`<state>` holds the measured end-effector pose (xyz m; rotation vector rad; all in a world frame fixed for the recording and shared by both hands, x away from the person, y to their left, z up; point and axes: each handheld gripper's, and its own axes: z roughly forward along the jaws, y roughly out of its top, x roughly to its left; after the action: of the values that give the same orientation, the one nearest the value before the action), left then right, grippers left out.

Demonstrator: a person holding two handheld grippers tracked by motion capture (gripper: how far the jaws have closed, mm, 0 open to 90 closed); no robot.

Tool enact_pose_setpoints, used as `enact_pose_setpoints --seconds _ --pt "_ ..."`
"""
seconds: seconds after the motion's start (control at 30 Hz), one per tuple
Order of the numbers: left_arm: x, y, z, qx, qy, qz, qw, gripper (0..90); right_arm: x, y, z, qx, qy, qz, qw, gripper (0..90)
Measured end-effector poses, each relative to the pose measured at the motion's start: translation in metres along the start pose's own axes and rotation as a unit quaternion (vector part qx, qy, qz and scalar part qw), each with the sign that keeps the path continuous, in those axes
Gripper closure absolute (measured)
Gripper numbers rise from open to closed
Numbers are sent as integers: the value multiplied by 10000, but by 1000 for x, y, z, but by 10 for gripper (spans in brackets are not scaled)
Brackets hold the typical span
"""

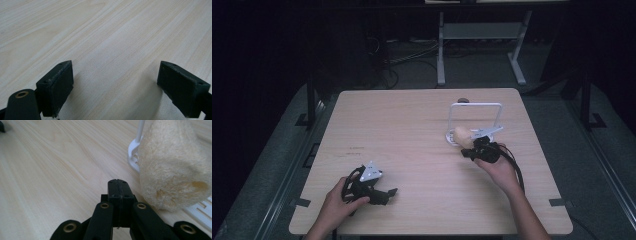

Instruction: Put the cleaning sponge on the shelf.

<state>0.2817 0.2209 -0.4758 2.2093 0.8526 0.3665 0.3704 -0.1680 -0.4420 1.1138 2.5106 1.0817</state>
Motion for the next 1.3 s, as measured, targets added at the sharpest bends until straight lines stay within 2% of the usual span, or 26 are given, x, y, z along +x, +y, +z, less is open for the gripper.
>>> enact_pose_setpoints --seconds 0.1,0.33,0.87,1.3 --pt "0 0 0 0 -1 -4 10000 129 -1 -3 8 73 -44 26 10000 899" --pt "0 0 0 -1 0 -4 10000 130 -8 -7 12 86 -172 75 9998 899" --pt "0 0 0 1 0 3 10000 130 -28 -13 3 -45 -555 271 9981 898" --pt "0 0 0 1 1 2 10000 130 -46 -20 -5 -231 -827 478 9952 898"
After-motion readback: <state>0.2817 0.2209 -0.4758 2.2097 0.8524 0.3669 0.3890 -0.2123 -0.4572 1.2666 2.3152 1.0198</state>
